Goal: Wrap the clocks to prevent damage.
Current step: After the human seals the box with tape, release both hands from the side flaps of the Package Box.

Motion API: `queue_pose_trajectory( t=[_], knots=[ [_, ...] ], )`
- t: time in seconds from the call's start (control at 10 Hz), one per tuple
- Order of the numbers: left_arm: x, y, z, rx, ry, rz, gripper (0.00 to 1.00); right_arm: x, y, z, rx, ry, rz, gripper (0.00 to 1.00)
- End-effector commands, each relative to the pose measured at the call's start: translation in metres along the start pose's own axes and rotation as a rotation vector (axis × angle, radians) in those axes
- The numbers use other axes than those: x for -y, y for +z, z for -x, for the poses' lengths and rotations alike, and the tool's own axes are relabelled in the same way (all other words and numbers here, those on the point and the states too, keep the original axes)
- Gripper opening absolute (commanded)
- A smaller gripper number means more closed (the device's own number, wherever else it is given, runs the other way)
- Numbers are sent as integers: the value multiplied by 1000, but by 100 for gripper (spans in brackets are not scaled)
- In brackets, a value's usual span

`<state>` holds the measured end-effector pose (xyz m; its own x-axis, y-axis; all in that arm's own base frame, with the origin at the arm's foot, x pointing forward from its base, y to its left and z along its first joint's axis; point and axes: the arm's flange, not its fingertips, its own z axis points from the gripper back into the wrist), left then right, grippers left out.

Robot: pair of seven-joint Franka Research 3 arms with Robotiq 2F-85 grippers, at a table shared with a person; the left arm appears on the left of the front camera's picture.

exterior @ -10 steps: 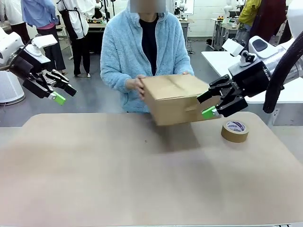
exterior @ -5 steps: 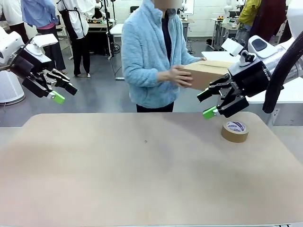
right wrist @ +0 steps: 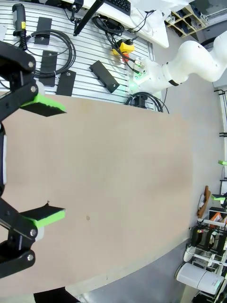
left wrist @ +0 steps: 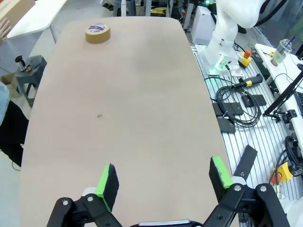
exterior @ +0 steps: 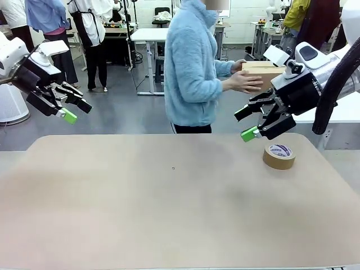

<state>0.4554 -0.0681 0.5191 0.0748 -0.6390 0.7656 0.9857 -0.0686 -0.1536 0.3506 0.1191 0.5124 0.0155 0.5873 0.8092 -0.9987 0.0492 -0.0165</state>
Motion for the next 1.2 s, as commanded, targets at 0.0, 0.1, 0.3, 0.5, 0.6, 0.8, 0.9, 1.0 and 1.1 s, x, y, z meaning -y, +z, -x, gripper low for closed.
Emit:
queue_pose_trajectory(
  t=[0.0, 0.1, 0.3, 0.5, 0.6, 0.8, 0.9, 1.0, 1.1],
  knots=[
    [0, 0, 0, -1, 0, -3, 100, 0, 0, 0, 0, 0, 0, 100],
    [0, 0, 0, 0, 0, 0, 100, 12, 14, 4, 134, -78, -5, 100],
    [-9, 16, 23, 201, 39, -59, 100, 39, 43, 23, 336, -193, 40, 100],
    [-13, 29, 50, 386, 88, -95, 100, 54, 59, 44, 436, -259, 71, 100],
    [-14, 34, 61, 436, 104, -121, 100, 58, 62, 54, 445, -282, 76, 100],
    [-11, 53, 84, 553, 146, -221, 100, 63, 67, 70, 439, -321, 90, 100],
    [-7, 60, 91, 561, 151, -224, 100, 64, 69, 76, 437, -332, 106, 100],
    [-6, 65, 93, 558, 148, -234, 100, 66, 72, 79, 440, -340, 123, 100],
    [-4, 65, 94, 545, 146, -221, 100, 66, 73, 81, 446, -339, 120, 100]
  ],
)
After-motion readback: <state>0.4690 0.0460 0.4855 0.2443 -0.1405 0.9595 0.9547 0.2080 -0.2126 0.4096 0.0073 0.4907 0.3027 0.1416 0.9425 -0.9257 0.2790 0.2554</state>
